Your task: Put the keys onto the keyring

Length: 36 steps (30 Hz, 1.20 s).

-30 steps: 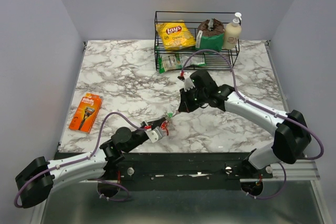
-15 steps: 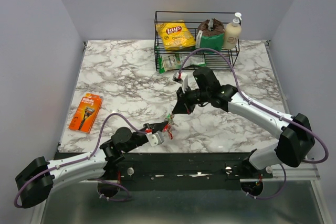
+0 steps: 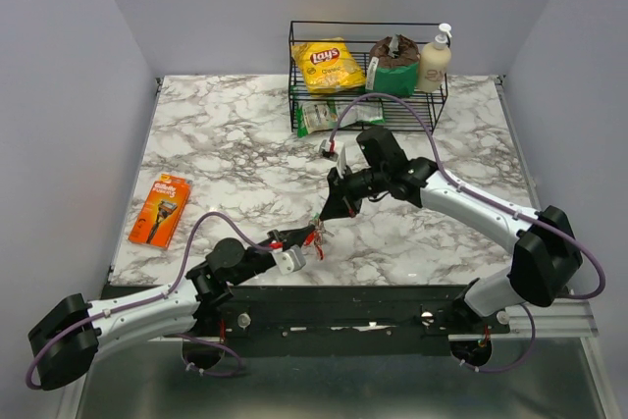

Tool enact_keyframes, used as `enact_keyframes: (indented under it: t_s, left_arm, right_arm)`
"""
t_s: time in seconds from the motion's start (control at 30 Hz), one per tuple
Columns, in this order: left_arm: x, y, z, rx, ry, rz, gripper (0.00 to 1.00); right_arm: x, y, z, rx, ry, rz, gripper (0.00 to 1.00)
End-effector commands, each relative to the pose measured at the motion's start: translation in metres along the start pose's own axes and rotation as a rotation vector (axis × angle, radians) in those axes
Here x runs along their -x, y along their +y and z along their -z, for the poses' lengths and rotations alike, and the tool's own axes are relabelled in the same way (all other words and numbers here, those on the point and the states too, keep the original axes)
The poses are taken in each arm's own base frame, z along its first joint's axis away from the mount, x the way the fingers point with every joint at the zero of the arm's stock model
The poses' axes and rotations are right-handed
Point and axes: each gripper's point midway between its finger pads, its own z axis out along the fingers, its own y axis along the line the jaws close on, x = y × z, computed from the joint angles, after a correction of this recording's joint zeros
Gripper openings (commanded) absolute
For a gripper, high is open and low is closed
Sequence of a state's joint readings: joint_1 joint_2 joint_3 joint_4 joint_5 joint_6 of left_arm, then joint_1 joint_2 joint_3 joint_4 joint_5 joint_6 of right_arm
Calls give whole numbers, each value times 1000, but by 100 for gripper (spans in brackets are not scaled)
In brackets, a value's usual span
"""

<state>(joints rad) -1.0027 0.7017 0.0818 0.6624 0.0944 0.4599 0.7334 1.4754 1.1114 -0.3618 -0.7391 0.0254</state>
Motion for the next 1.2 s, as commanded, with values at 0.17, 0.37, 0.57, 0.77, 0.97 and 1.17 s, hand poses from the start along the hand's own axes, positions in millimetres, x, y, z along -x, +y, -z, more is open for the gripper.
enact_keyframes:
  t_s: [0.17,0.37,0.57,0.77,0.97,1.17]
  left_arm:
    - [16,11,2,41,-58,-16,0]
    - [11,14,3,57,-28,-15,0]
    - [8,17,5,77,-12,-19,0]
    - [9,17,5,78,-13,-19,0]
    - [9,16,3,69,-16,-21,0]
    - [8,17,3,74,-10,-22,0]
  right_arm:
    - [-11,3,-4,52,44,11,1]
    - [-5,6,1,48,30,27,1]
    - [-1,14,5,71,21,44,1]
    - [0,23,8,114,18,52,1]
    - [4,28,9,132,10,55,1]
    - [7,32,11,146,5,58,1]
